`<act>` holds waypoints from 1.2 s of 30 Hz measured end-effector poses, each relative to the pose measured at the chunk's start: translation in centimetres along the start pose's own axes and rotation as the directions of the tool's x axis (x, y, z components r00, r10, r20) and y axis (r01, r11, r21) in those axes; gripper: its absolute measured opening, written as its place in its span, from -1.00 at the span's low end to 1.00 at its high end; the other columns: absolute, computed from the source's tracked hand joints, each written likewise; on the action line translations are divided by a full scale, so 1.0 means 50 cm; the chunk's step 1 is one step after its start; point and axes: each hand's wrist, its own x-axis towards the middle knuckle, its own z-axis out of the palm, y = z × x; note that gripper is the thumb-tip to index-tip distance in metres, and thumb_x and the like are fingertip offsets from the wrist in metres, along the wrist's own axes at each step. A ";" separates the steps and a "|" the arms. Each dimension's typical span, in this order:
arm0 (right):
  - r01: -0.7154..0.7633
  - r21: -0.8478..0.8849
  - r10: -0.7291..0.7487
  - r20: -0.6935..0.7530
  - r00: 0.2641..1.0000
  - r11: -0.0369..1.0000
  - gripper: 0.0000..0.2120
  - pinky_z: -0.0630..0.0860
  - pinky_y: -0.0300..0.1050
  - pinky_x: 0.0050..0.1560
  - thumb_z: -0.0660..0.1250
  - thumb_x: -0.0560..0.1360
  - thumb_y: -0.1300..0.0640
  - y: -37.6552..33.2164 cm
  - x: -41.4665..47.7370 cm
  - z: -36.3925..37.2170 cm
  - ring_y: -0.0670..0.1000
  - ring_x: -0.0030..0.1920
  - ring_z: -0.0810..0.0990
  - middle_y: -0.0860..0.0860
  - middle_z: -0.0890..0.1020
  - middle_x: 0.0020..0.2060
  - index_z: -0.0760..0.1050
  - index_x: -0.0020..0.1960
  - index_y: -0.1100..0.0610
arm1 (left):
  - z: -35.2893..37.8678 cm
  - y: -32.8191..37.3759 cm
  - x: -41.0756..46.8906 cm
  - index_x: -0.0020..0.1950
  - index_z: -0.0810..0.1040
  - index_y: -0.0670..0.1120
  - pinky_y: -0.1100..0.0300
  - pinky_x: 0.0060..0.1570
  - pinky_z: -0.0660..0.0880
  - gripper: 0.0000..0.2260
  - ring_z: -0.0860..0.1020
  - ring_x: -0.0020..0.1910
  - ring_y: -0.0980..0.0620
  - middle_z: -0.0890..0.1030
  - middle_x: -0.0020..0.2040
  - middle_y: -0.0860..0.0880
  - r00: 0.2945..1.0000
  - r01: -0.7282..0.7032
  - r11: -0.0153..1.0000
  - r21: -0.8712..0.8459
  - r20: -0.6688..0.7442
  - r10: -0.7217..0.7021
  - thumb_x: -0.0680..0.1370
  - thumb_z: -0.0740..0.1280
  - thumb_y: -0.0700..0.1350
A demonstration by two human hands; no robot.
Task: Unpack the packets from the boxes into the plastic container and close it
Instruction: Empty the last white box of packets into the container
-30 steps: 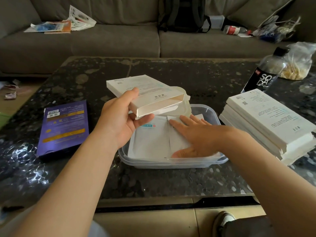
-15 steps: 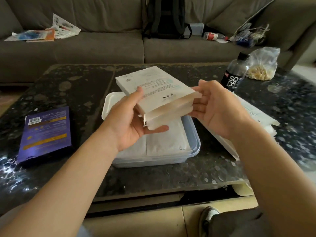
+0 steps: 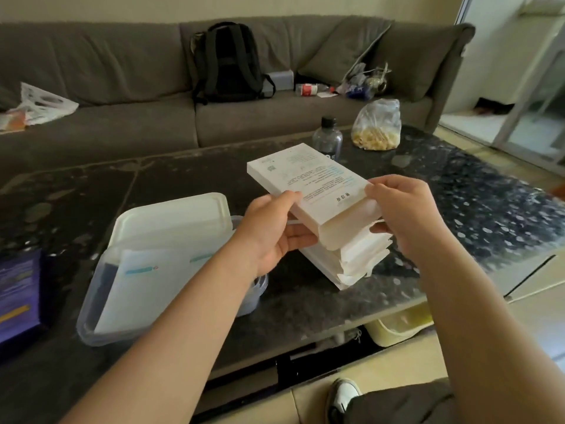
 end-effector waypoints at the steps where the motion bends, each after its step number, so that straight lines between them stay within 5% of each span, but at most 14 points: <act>1: 0.003 -0.025 -0.004 -0.014 1.000 1.000 -0.84 0.62 -0.07 -0.27 0.28 0.58 0.19 0.008 0.008 -0.010 0.08 -0.02 0.62 0.02 0.63 -0.06 0.64 0.02 0.07 | 0.011 -0.008 0.008 0.33 0.55 -0.03 -0.03 -0.08 0.70 -0.79 0.71 0.09 -0.14 0.71 0.18 -0.14 1.000 -0.003 0.999 0.035 -0.016 0.004 0.70 0.28 -0.10; 16: -0.049 -0.268 0.053 0.009 0.999 0.962 -0.75 0.69 0.18 -0.10 0.16 0.60 0.17 0.060 0.062 -0.034 0.11 -0.15 0.64 -0.03 0.61 -0.12 0.56 -0.14 -0.02 | 0.061 -0.081 0.065 0.28 0.56 -0.07 0.24 -0.29 0.61 -0.72 0.67 -0.05 0.01 0.65 0.13 -0.02 0.964 -0.017 0.894 0.447 -0.231 0.134 0.65 0.36 0.06; 26: -0.034 -0.485 0.072 0.061 0.996 0.874 -0.78 0.68 0.05 -0.08 0.13 0.59 0.16 0.060 0.067 -0.028 0.09 -0.15 0.64 0.04 0.61 -0.07 0.52 0.12 0.10 | 0.064 -0.084 0.071 0.31 0.55 -0.09 0.23 -0.30 0.64 -0.69 0.68 -0.12 0.03 0.66 0.07 -0.02 0.946 0.003 0.883 0.470 -0.287 0.149 0.65 0.37 0.06; 31: -0.018 -0.698 -0.017 -0.043 0.999 0.715 -0.80 0.54 0.04 -0.09 0.20 0.60 -0.01 0.031 0.050 -0.027 0.16 -0.06 0.56 0.10 0.49 0.12 0.46 0.12 0.08 | 0.055 -0.071 0.062 0.42 0.48 -0.06 0.23 -0.29 0.64 -0.63 0.66 -0.09 0.03 0.63 0.09 -0.03 0.924 0.016 0.867 0.498 -0.338 0.177 0.67 0.34 0.07; 34: 0.050 -0.693 -0.121 -0.053 0.991 0.719 -0.88 0.47 -0.03 -0.22 0.22 0.59 0.06 -0.010 0.032 -0.002 0.13 -0.12 0.53 0.11 0.49 0.09 0.45 0.04 0.10 | 0.033 -0.048 0.047 0.62 0.28 -0.08 0.18 -0.21 0.67 -0.45 0.65 -0.05 0.01 0.61 0.21 -0.08 0.911 0.013 0.870 0.493 -0.364 0.192 0.68 0.33 0.04; 36: 0.139 -0.657 -0.190 -0.006 0.982 0.741 -0.90 0.37 -0.10 -0.31 0.22 0.59 0.09 -0.041 0.014 0.034 0.08 -0.22 0.50 0.09 0.54 0.01 0.45 -0.02 0.10 | 0.009 -0.026 0.034 0.66 0.22 -0.06 0.20 -0.24 0.66 -0.42 0.65 -0.13 0.04 0.62 0.08 -0.06 0.897 -0.011 0.874 0.485 -0.382 0.223 0.68 0.32 0.00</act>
